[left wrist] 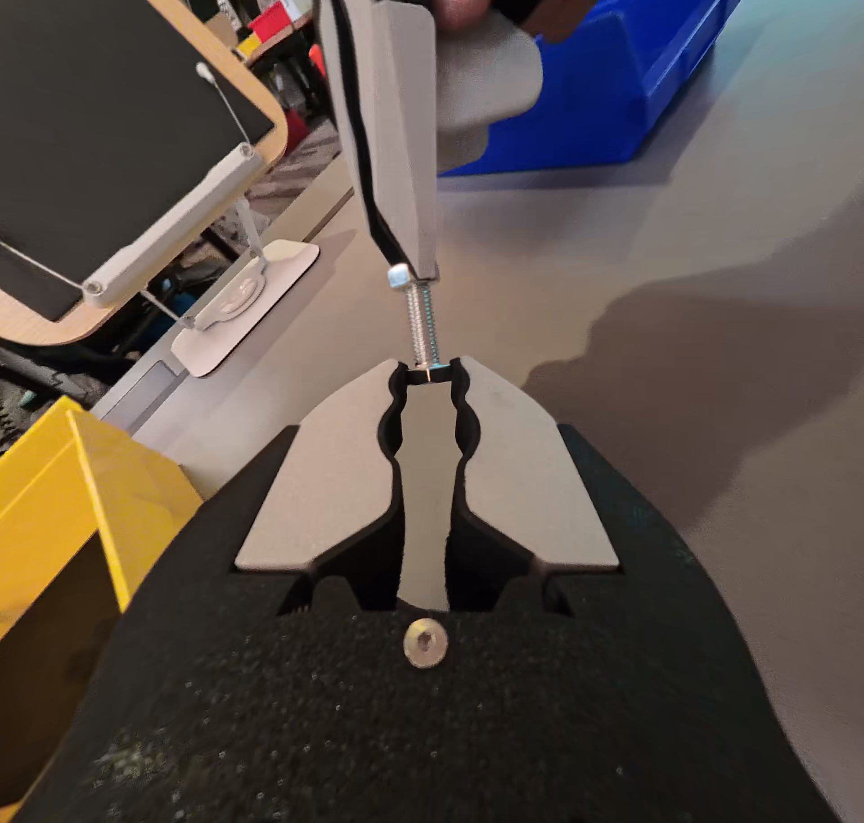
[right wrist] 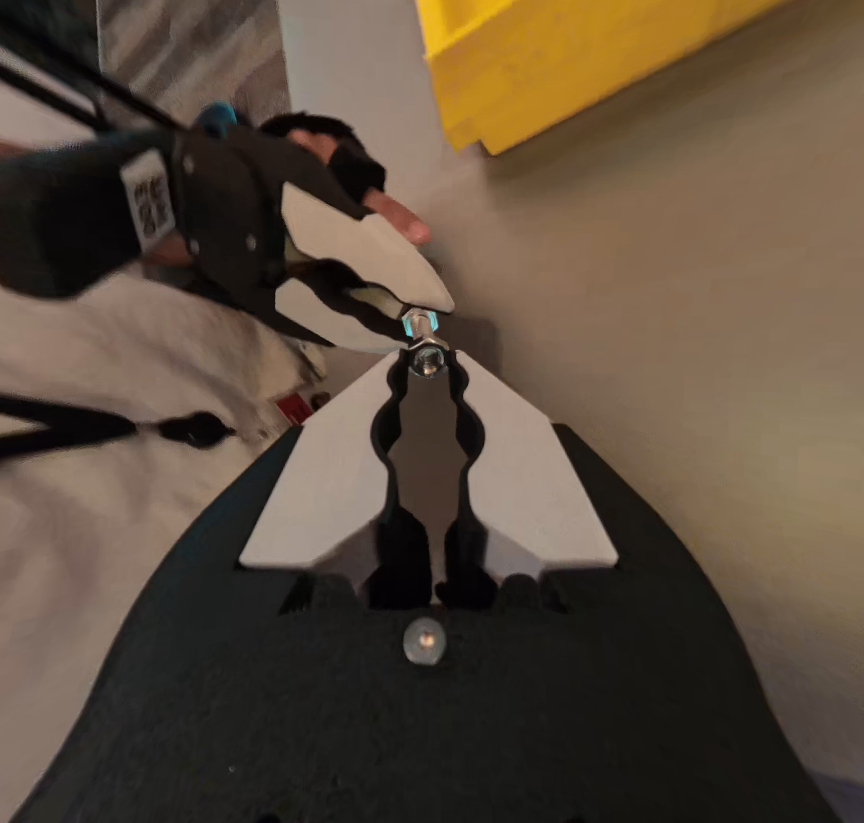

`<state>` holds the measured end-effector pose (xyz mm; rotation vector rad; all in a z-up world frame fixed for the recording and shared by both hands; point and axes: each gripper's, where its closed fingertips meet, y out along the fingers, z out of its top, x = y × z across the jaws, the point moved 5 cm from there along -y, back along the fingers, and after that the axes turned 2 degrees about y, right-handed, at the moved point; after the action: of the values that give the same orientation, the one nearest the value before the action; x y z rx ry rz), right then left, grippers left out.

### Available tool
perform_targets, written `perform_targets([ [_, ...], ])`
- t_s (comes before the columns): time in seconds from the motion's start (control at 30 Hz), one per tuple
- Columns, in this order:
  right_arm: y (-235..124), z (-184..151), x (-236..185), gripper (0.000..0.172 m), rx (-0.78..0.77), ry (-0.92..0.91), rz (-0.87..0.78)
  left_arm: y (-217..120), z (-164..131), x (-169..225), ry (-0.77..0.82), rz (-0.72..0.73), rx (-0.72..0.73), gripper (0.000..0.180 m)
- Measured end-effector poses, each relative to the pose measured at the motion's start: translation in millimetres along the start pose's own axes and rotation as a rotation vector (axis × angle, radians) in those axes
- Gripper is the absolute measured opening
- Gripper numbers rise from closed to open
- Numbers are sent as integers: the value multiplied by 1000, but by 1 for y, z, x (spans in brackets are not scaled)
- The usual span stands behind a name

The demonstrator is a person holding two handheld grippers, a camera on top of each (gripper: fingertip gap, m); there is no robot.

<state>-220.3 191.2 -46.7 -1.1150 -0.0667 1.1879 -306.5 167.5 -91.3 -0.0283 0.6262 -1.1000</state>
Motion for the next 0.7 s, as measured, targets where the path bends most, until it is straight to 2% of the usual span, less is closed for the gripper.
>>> perform_targets([
  [0.07, 1, -1, 4, 17, 37, 121, 6, 3, -2, 0, -9, 20, -28, 18],
  [0.27, 0, 2, 5, 17, 82, 230, 44, 2, -1, -3, -15, 54, -28, 18],
  [0.7, -2, 5, 1, 24, 86, 167, 38, 3, -3, -5, -64, 37, -21, 18],
])
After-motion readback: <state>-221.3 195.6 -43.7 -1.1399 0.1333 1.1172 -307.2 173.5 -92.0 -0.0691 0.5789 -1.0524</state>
